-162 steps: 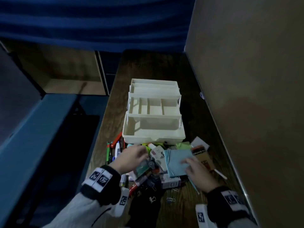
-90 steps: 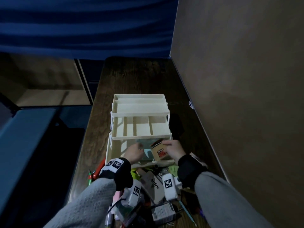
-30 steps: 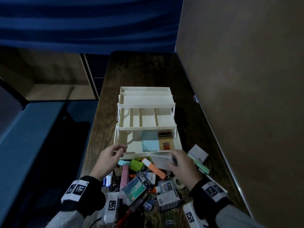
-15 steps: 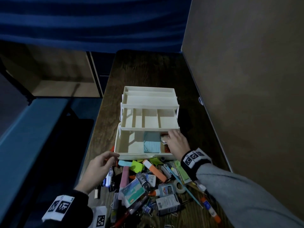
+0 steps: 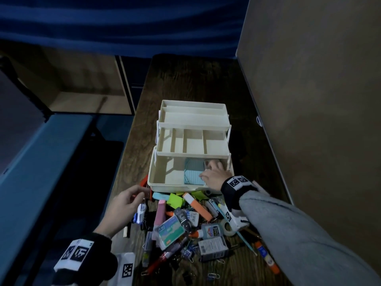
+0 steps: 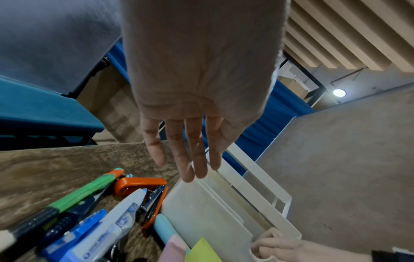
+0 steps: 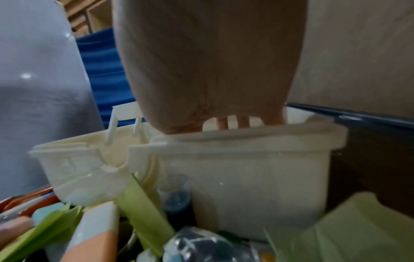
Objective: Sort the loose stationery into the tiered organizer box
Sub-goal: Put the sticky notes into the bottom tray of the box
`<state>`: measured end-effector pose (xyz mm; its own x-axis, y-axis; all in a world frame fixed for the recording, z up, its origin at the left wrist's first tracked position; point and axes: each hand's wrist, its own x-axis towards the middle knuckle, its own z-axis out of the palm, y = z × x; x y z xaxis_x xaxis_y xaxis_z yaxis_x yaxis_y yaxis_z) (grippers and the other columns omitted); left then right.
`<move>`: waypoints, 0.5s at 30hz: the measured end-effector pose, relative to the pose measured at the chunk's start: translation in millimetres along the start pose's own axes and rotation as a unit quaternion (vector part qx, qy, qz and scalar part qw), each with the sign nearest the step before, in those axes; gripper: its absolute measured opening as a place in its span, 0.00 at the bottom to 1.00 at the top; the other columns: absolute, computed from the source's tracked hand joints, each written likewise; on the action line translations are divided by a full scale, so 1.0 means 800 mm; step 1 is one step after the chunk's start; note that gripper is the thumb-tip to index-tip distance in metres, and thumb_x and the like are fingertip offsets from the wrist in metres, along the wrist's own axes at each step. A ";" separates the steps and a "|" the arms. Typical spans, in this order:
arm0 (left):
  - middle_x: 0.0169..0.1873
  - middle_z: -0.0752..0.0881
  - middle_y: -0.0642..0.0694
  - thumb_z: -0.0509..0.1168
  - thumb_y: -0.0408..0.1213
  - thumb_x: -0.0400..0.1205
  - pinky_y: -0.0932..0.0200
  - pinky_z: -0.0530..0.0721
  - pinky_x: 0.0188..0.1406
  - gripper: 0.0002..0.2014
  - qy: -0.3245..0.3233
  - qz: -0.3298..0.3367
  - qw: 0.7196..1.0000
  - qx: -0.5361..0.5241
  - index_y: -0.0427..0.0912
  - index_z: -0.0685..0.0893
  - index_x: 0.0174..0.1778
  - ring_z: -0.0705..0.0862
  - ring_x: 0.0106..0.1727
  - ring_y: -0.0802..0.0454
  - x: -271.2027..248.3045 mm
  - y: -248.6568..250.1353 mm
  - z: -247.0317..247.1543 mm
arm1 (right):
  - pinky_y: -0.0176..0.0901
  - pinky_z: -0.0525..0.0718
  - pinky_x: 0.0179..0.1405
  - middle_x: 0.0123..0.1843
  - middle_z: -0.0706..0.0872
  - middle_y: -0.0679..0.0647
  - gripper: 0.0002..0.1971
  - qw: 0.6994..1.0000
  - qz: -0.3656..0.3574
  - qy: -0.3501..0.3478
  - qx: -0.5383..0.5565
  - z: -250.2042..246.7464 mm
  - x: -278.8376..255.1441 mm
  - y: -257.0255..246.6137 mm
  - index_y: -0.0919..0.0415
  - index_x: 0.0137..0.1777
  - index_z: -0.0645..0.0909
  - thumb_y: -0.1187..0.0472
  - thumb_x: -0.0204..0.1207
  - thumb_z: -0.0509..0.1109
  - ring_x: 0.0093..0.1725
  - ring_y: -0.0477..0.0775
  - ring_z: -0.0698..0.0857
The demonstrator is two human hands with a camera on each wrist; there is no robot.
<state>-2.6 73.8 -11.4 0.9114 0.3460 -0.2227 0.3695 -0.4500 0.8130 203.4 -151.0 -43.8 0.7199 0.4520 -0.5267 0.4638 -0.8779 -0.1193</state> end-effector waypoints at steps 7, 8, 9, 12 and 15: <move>0.46 0.90 0.55 0.61 0.36 0.85 0.60 0.81 0.49 0.11 -0.011 -0.006 1.000 -0.006 0.56 0.87 0.49 0.87 0.50 0.61 -0.007 -0.004 0.005 | 0.62 0.64 0.74 0.73 0.59 0.55 0.19 0.992 0.075 0.004 0.099 0.011 0.004 0.004 0.54 0.63 0.70 0.46 0.79 0.50 0.74 0.61 0.60; 0.47 0.90 0.55 0.60 0.36 0.85 0.59 0.82 0.49 0.11 -0.010 -0.005 1.000 -0.002 0.56 0.87 0.49 0.87 0.50 0.61 -0.009 -0.005 0.005 | 0.62 0.64 0.73 0.73 0.59 0.55 0.19 0.993 0.069 0.021 0.093 0.011 0.004 0.004 0.54 0.63 0.72 0.46 0.80 0.49 0.74 0.60 0.60; 0.46 0.90 0.56 0.60 0.36 0.85 0.59 0.83 0.50 0.11 -0.008 -0.003 1.000 0.004 0.56 0.86 0.49 0.87 0.49 0.62 -0.010 -0.005 0.004 | 0.62 0.65 0.72 0.73 0.59 0.55 0.21 0.995 0.056 0.034 0.074 0.010 0.002 0.003 0.54 0.61 0.76 0.46 0.80 0.48 0.74 0.60 0.61; 0.46 0.89 0.59 0.60 0.36 0.86 0.58 0.84 0.48 0.12 -0.007 0.000 1.000 0.011 0.57 0.86 0.49 0.86 0.47 0.63 -0.015 -0.005 0.003 | 0.67 0.66 0.71 0.73 0.60 0.55 0.27 0.998 0.029 0.036 0.045 0.009 0.001 0.001 0.50 0.61 0.78 0.38 0.78 0.43 0.75 0.65 0.60; 0.45 0.90 0.56 0.60 0.35 0.85 0.57 0.86 0.45 0.12 -0.009 0.000 1.000 0.004 0.54 0.87 0.49 0.87 0.45 0.61 -0.018 -0.003 0.003 | 0.70 0.53 0.80 0.86 0.45 0.55 0.41 0.994 0.068 -0.013 0.083 0.014 0.005 0.002 0.52 0.83 0.57 0.29 0.76 0.40 0.84 0.65 0.47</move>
<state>-16.1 67.8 -11.9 0.9147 0.3305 -0.2328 0.3707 -0.4559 0.8092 201.1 -152.2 -55.9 0.7564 0.3241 -0.5681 0.2689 -0.9459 -0.1816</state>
